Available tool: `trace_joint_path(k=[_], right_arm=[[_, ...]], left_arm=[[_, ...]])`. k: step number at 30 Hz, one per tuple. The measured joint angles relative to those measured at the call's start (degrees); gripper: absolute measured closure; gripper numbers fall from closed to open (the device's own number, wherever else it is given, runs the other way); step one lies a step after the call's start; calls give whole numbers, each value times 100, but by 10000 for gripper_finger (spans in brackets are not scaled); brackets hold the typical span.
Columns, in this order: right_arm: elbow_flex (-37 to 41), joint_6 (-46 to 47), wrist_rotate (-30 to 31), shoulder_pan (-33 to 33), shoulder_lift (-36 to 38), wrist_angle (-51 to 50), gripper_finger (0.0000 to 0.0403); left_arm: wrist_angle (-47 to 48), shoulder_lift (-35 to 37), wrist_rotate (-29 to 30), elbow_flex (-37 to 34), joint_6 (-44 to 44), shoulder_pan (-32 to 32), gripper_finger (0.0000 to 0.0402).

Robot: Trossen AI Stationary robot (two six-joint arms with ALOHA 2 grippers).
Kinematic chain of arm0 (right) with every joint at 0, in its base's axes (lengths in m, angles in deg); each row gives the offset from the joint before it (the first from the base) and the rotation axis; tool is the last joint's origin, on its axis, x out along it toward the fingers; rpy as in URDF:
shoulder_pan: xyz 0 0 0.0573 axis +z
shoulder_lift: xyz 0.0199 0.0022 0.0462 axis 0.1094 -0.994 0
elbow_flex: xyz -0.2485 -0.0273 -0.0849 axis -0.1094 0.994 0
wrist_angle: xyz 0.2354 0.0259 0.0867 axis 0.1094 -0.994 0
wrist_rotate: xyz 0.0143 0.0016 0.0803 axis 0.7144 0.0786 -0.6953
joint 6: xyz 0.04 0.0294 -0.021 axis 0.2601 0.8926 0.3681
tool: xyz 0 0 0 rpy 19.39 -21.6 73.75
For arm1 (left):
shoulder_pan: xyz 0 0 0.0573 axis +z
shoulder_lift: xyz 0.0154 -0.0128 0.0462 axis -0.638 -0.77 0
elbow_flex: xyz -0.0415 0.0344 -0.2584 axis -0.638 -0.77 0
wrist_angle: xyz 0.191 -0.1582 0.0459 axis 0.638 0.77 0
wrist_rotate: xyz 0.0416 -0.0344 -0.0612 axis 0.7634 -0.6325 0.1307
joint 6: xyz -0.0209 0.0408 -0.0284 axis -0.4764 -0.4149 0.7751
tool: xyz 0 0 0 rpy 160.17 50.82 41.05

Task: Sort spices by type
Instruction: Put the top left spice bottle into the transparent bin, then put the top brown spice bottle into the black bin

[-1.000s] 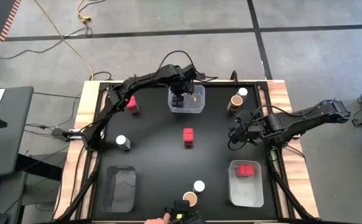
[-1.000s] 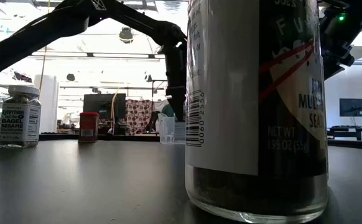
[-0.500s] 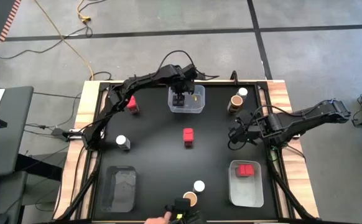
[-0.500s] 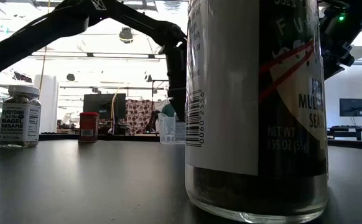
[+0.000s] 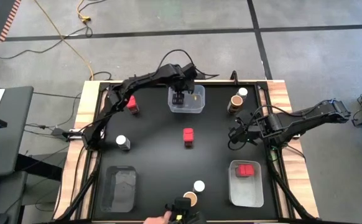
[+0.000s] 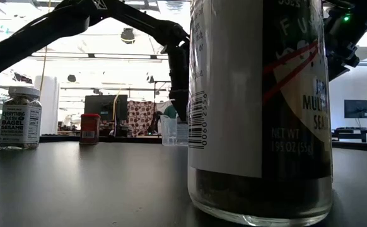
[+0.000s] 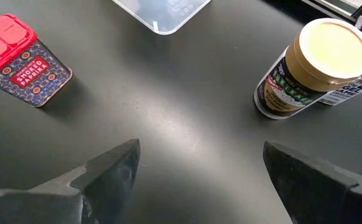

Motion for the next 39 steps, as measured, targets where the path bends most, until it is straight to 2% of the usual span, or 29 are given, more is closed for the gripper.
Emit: trace_joint_path(k=[8,16,24,34,39], right_arm=[[0,0,0,0,2,0,29],[0,0,-1,0,2,4,29],[0,0,-30,0,2,33,29],[0,2,-94,0,2,33,29],[0,2,-94,0,2,39,29]], left_arm=[[142,175,-149,138,214,-7,150],[986,184,-193,779,737,-130,150],[1274,545,-172,817,2499,-344,150],[1346,916,-199,813,3369,-907,150],[1015,868,-357,687,3820,-1306,150]])
